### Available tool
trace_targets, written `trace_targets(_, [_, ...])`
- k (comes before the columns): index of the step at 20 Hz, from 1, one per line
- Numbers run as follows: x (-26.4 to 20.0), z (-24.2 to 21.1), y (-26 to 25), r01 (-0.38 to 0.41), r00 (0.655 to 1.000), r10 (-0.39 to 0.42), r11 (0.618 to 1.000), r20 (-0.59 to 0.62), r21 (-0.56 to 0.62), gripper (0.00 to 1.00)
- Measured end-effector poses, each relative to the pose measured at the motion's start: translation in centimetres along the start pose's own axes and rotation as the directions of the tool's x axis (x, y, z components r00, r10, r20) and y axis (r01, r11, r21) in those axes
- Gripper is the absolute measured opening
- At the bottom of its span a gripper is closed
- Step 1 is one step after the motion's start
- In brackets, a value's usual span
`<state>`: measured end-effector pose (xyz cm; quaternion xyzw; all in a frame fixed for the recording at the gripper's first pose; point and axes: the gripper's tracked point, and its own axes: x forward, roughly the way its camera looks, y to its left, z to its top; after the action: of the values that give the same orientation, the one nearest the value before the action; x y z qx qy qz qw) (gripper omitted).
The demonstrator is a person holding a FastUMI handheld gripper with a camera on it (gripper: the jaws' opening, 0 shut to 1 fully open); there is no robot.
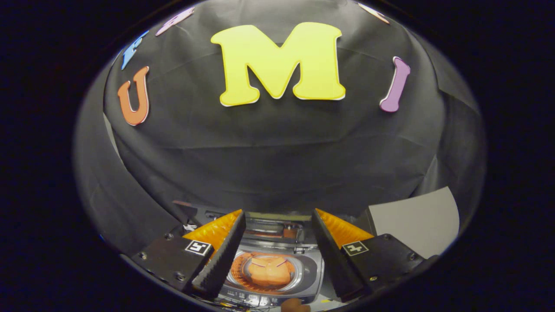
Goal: Put the clothes into the washing machine and then close the washing machine lid.
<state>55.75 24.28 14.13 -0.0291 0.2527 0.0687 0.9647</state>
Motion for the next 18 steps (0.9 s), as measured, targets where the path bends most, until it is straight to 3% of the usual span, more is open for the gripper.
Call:
trace_targets(8, [8.8,0.4,1.3,-0.025,0.995,0.030,0.998,-0.097,0.051,0.95])
trace_targets(18, [13.6,-1.6,1.8,-0.015,0.983,0.032,0.995,-0.180,0.096,0.95])
